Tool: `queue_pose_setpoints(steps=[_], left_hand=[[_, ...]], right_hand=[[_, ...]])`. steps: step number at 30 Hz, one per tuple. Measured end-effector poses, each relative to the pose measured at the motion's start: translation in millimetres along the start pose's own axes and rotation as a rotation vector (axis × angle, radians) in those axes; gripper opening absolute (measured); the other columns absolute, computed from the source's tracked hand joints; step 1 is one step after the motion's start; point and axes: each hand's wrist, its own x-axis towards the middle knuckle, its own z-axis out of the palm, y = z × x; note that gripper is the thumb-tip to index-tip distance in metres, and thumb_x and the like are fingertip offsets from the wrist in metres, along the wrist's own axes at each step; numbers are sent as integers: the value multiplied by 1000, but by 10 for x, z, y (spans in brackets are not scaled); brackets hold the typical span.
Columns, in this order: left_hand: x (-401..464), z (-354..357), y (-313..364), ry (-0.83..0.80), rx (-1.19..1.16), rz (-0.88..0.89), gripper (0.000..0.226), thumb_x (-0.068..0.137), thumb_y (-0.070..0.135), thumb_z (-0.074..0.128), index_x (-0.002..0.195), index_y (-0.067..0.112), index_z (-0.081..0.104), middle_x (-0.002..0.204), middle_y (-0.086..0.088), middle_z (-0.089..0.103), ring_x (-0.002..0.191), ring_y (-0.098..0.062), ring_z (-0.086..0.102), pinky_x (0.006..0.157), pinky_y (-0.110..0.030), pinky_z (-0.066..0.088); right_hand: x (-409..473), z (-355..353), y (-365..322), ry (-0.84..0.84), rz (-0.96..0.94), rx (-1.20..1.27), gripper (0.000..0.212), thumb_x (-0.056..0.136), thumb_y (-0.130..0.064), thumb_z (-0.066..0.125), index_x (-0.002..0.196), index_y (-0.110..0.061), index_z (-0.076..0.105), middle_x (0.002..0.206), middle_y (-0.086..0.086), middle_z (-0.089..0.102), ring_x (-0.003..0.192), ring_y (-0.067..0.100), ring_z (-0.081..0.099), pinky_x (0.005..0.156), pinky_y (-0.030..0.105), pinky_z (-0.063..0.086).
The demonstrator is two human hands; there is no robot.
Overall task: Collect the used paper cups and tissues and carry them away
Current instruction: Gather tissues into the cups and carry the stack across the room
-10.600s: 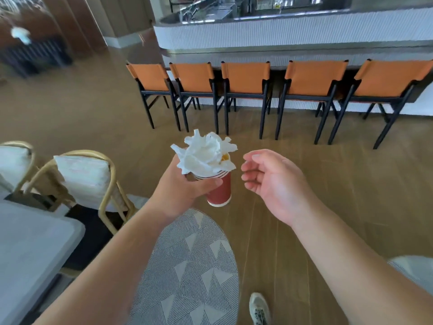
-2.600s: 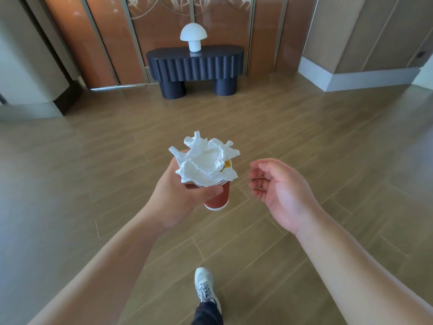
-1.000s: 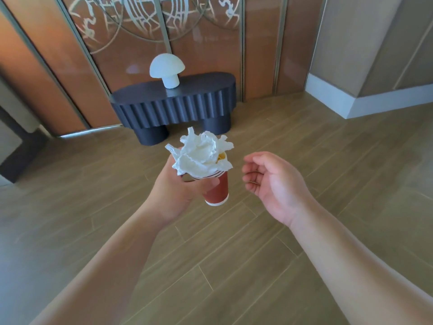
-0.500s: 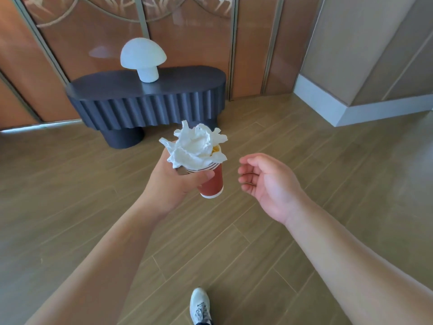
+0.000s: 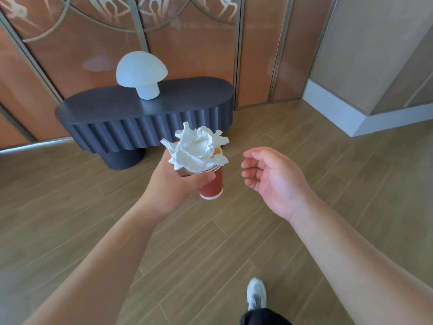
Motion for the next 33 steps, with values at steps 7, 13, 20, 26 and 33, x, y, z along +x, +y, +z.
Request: queue_pose_setpoints(steps=[7, 13, 20, 26, 33], left_hand=[[1307, 133, -389, -25, 34, -12, 52, 79, 10, 82, 113, 48, 69, 113, 13, 76, 105, -5, 71, 83, -15, 54], [2573, 330, -610, -3, 67, -83, 45, 79, 8, 83, 118, 25, 68, 110, 2, 76, 103, -12, 71, 85, -24, 56], [3748, 420, -644, 61, 93, -89, 54, 79, 14, 82, 129, 9, 61, 117, -9, 72, 113, -29, 69, 100, -53, 54], [4426, 233, -903, 205, 90, -157, 68, 72, 23, 85, 134, 19, 58, 121, 1, 73, 115, -19, 69, 104, -52, 53], [5377, -174, -1408, 191, 34, -154, 69, 75, 20, 86, 137, 21, 55, 122, 5, 73, 114, -16, 69, 98, -43, 56]], right_hand=[[1465, -228, -138, -24, 17, 31, 19, 89, -16, 53, 85, -16, 72, 74, 3, 67, 66, 15, 62, 61, 28, 50], [2762, -410, -494, -87, 68, 22, 20, 88, -16, 54, 83, -16, 73, 75, 4, 66, 65, 16, 61, 61, 28, 49], [3926, -536, -886, -143, 69, -5, 18, 83, -19, 56, 88, -12, 72, 74, 5, 67, 65, 16, 61, 61, 29, 48], [4665, -568, -914, -172, 60, -57, 22, 90, -15, 52, 84, -16, 74, 75, 5, 67, 66, 15, 63, 59, 28, 50], [5750, -289, -859, -110, 80, -107, 18, 88, -19, 55, 89, -14, 72, 76, 5, 68, 67, 15, 64, 59, 27, 52]])
